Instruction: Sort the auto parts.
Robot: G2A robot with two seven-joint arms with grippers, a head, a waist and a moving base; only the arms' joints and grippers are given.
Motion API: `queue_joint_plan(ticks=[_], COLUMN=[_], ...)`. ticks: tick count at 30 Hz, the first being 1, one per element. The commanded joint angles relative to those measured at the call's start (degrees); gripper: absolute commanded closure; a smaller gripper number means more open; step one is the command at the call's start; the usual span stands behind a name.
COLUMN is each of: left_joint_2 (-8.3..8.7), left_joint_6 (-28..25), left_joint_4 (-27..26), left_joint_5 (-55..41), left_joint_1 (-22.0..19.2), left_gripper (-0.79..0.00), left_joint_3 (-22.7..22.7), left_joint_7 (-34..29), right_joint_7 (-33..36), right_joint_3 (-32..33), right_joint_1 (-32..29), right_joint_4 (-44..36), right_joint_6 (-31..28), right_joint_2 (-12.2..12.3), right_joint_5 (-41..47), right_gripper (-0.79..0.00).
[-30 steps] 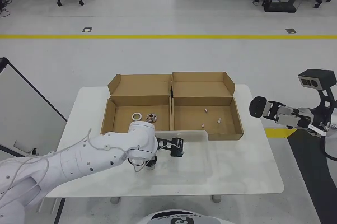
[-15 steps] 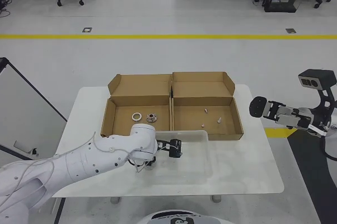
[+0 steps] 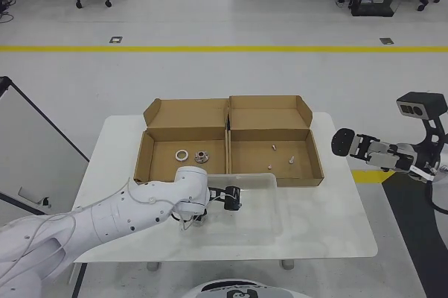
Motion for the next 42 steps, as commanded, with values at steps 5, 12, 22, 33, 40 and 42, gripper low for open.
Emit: queue_joint_plan(ticks=[5,12,22,33,40,42], left_joint_2=[-0.69,-1.59,-2.64,-2.04,-1.98,-1.95], left_joint_6=[-1.08,-3.98,-8.74,-7.33,-7.99,-8.33], left_joint_4=[1.32,1.50,2.16,2.18,2.27,2.30], left_joint_5=[0.43,-0.24,-0.76,-3.16,-2.25,-1.85], left_joint_1=[0.58,1.11,1.56,0.87,1.61,1.73], left_gripper=[-0.517,-0.517,-0.453,-0.332,-0.317,-0.311], left_joint_3=[0.00,0.00,0.00,0.00,0.00,0.00], left_joint_7=[1.08,3.99,8.75,7.33,7.99,8.33], right_joint_7=[0.00,0.00,0.00,0.00,0.00,0.00], right_joint_3=[0.00,0.00,0.00,0.00,0.00,0.00], right_joint_1=[0.00,0.00,0.00,0.00,0.00,0.00], right_joint_4=[0.00,0.00,0.00,0.00,0.00,0.00], right_joint_6=[0.00,0.00,0.00,0.00,0.00,0.00], right_joint_2=[0.00,0.00,0.00,0.00,0.00,0.00], right_joint_5=[-0.01,-0.01,-0.01,-0.01,-0.01,-0.01], right_gripper=[-0.785,-0.785,-0.785,-0.785,-0.785,-0.785])
